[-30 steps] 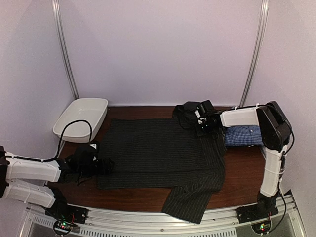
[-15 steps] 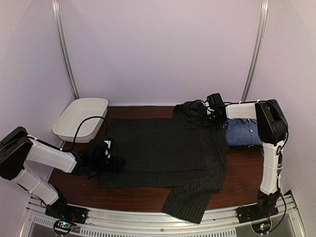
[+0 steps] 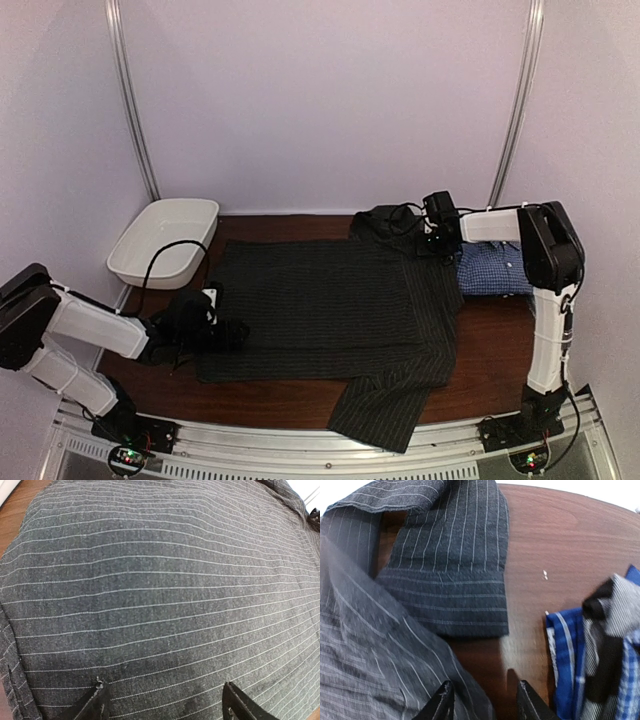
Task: Fold and stack the long sleeve shirts
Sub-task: Smooth out the flattened shirt at the center of the board, then adjust the flattened shirt at the center of the board.
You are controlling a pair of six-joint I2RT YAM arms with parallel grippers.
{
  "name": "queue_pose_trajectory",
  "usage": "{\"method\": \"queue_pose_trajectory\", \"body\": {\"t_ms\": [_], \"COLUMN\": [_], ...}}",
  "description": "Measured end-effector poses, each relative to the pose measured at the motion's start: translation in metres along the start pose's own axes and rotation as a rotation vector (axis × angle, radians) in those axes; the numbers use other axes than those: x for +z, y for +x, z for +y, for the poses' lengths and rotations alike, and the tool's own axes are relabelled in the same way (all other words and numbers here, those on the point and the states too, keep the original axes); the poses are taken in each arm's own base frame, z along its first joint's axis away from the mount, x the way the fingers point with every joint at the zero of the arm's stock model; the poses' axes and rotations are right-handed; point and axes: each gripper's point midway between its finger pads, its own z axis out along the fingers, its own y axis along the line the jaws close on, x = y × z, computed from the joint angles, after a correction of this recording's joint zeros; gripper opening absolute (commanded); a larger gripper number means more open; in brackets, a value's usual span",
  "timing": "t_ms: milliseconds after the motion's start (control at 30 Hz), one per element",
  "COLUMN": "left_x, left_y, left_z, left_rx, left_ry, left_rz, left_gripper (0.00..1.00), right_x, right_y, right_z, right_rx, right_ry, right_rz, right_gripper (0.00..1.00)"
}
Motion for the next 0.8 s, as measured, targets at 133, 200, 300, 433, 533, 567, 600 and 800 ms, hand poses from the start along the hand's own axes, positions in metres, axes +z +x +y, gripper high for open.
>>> {"method": "queue_pose_trajectory", "body": {"t_ms": [133, 200, 300, 433, 533, 567, 600, 800], "left_x": [-0.006, -0.008, -0.009, -0.011, -0.013, -0.014, -0.015, -0.013], "left_y": [0.003, 0.004, 0.004, 0.004, 0.005, 0.006, 0.006, 0.005], "left_z": [0.005, 0.007, 0.009, 0.011, 0.014, 0.014, 0.015, 0.016], "left_rx": [-0.01, -0.012, -0.016, -0.024, -0.029, -0.029, -0.029, -0.008], "left_ry": [-0.015, -0.022, -0.032, -0.041, -0.054, -0.057, -0.06, -0.075], "left_rz": [-0.001, 0.0, 0.004, 0.005, 0.01, 0.012, 0.015, 0.033], "left_gripper": [0.79, 0.79, 0.79, 0.79, 0.81, 0.81, 0.82, 0.83], "right_x": [-0.024, -0.037, -0.057, -0.075, -0.082, -0.083, -0.083, -0.08], "right_y": [0.004, 0.002, 0.003, 0.022, 0.054, 0.065, 0.078, 0.142], "right_z": [-0.002, 0.002, 0.019, 0.048, 0.064, 0.066, 0.065, 0.043], "right_rx": [-0.003, -0.009, -0.033, -0.093, -0.137, -0.144, -0.149, -0.136], "right_ry": [-0.007, -0.019, -0.052, -0.1, -0.125, -0.131, -0.133, -0.104], "right_rz": [-0.01, -0.032, -0.059, -0.06, -0.016, 0.0, 0.023, 0.149], "right_gripper": [0.44, 0.45, 0.45, 0.45, 0.45, 0.46, 0.46, 0.45]}}
